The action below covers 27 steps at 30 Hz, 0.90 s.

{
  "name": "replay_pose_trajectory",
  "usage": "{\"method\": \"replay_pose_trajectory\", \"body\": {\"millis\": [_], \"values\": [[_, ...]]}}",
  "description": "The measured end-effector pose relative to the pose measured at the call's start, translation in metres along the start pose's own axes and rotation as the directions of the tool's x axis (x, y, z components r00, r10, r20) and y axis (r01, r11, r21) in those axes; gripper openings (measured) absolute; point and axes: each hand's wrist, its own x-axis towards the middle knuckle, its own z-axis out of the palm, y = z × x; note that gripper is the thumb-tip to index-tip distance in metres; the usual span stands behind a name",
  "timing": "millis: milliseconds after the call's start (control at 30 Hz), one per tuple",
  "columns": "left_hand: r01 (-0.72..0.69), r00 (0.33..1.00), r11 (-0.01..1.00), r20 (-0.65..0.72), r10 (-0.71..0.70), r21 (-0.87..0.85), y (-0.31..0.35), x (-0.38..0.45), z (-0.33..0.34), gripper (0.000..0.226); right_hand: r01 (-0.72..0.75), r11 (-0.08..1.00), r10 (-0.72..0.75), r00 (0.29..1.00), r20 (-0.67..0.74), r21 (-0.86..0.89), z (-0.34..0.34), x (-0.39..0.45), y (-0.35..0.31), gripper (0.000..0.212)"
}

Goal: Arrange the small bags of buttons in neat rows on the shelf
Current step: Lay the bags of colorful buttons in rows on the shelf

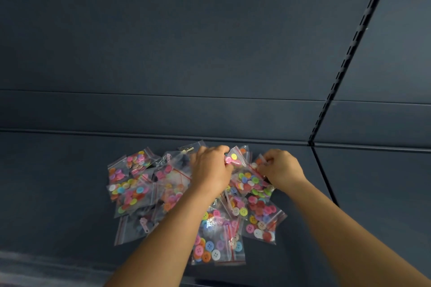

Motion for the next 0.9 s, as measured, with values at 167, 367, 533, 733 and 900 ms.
{"method": "replay_pose_trajectory", "body": {"millis": [167,367,533,733,900], "values": [[-0.049,0.997,0.972,-0.074,0.033,-0.229,0.006,0.000,-0.015,0.010,0.061,0.984,-0.050,0.996,-0.073,0.167,-0.008,-0.009,0.001,0.016],[-0.008,1.000,0.849,0.015,0.018,-0.528,0.031,0.002,-0.031,0.012,0.110,0.864,-0.025,0.984,-0.177,0.491,-0.034,-0.026,-0.004,0.027],[0.069,0.989,0.723,0.143,0.041,-0.688,0.063,-0.002,-0.022,0.017,0.087,0.639,0.032,0.990,-0.139,0.765,-0.055,-0.039,0.012,0.022],[0.152,0.964,0.686,0.259,0.055,-0.711,0.109,-0.008,0.009,0.021,0.057,0.652,0.192,0.952,-0.237,0.756,-0.082,-0.046,0.054,0.014],[0.211,0.952,0.673,0.304,0.021,-0.709,0.147,-0.004,0.042,0.014,0.011,0.794,0.221,0.926,-0.305,0.608,-0.111,-0.037,0.099,0.018]]}}
